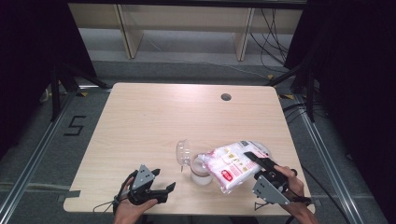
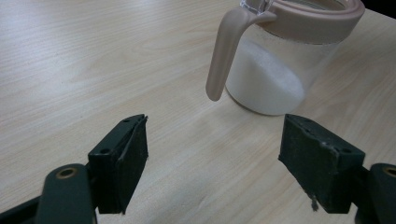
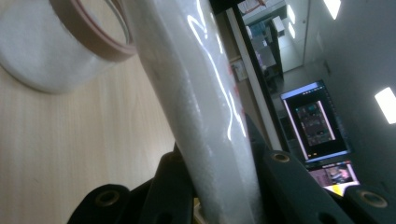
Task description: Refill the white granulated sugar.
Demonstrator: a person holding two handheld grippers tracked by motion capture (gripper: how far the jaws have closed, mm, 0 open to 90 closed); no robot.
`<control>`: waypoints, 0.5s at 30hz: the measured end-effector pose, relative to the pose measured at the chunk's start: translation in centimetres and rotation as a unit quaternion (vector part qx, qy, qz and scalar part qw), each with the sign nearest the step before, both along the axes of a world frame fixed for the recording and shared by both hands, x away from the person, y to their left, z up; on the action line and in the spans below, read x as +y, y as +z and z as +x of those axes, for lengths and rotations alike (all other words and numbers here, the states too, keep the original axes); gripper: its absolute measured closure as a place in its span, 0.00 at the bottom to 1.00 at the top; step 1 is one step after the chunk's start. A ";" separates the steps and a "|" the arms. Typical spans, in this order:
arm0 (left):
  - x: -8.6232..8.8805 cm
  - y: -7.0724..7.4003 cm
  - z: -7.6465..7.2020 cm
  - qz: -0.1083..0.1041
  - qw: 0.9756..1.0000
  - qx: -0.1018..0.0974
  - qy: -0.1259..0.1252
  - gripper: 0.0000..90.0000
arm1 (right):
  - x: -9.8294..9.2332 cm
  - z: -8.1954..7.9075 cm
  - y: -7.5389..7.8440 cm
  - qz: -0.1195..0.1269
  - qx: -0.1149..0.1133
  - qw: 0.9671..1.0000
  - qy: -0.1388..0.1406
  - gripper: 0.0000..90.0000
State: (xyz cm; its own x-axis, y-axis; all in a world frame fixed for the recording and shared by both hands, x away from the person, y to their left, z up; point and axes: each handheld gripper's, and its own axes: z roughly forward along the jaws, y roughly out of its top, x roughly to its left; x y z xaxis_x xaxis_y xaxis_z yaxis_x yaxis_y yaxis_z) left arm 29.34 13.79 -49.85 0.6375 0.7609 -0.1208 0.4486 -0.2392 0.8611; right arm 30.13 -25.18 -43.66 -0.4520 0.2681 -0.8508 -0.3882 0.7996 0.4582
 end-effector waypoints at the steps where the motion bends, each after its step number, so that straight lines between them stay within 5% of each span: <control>1: 0.0 0.0 0.0 -0.001 1.000 0.000 -0.001 0.26 | -0.1 0.1 0.0 0.017 0.012 1.000 0.005 0.88; 3: 0.1 0.1 0.1 0.007 1.000 -0.008 -0.008 0.26 | -0.1 0.1 0.2 0.012 0.006 1.000 0.008 0.89; 4: 0.1 0.1 0.0 0.006 1.000 -0.007 -0.006 0.26 | -0.1 0.4 0.5 0.002 -0.014 1.000 0.020 0.89; 6: 0.1 0.1 0.1 0.006 1.000 -0.007 -0.006 0.26 | -0.2 0.4 0.6 0.006 -0.010 1.000 0.023 0.89; 7: 0.0 0.0 0.0 0.001 1.000 -0.004 -0.002 0.26 | -0.2 0.2 0.2 0.028 0.009 0.999 0.014 0.89; 10: 0.0 0.1 -0.1 0.001 1.000 0.000 0.003 0.26 | -0.2 0.1 0.5 0.025 0.015 0.999 0.021 0.89; 13: 0.0 0.0 0.0 -0.001 1.000 0.000 0.001 0.26 | -0.3 0.4 0.2 0.072 0.057 0.996 0.021 0.89; 15: 0.0 0.1 -0.1 0.002 1.000 -0.001 0.001 0.26 | -0.4 0.5 0.2 0.075 0.062 0.995 0.022 0.90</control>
